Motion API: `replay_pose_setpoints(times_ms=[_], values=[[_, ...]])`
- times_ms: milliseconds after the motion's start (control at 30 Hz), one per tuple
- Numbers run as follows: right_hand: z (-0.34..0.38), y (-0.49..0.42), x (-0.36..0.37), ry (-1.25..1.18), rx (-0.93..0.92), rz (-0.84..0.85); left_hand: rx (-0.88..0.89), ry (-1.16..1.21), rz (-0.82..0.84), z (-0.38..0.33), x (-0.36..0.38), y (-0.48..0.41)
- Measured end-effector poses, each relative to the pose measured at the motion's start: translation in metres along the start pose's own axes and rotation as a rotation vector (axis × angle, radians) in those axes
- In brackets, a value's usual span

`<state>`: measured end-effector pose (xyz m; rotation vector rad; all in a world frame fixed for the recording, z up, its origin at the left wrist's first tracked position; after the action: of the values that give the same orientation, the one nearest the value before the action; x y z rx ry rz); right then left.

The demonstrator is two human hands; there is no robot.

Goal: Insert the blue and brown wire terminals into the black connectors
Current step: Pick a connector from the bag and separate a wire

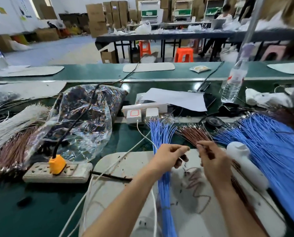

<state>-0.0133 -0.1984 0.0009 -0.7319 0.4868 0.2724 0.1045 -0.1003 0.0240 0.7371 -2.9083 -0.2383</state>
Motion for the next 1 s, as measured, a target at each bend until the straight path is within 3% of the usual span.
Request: replay_pose_setpoints(times_ms=[100, 267, 433, 600, 667, 833, 933, 1000], values=[[0.003, 0.002, 0.001, -0.029, -0.06, 0.162, 0.093, 0.133, 0.048, 0.006, -0.002, 0.001], [0.001, 0.0, 0.001, -0.051, -0.03, 0.234, 0.169, 0.276, -0.121, -0.003, -0.01, -0.005], [0.004, -0.004, -0.001, 0.034, -0.084, 0.174, 0.322, 0.557, -0.352, -0.043, -0.039, -0.02], [-0.002, -0.008, -0.009, 0.249, 0.05, 0.072, 0.441, 0.415, -0.418, -0.044, -0.038, -0.016], [-0.009, -0.01, -0.013, 0.231, 0.138, 0.029, 0.439, 0.419, -0.451, -0.033, -0.037, -0.013], [-0.013, -0.013, -0.013, -0.026, 0.411, -0.095, 0.427, 0.506, -0.514, -0.012, -0.05, -0.002], [-0.012, -0.013, -0.015, -0.489, 0.579, -0.119, 0.408, 0.333, -0.284, 0.006, -0.033, 0.008], [-0.004, -0.012, -0.018, -0.652, 0.58, -0.114, 0.396, 0.163, -0.174, 0.019, -0.021, 0.012]])
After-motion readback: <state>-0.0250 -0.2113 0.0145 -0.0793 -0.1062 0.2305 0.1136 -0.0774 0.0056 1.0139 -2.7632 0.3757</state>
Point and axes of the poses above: each hand's wrist, its own y-axis away from the middle knuckle, its own x-axis out of the palm, z = x × y, the point moved 1 cm from there along -y, towards the middle knuckle, and after that the axes turned 9 degrees about y, right-handed, at the moved point
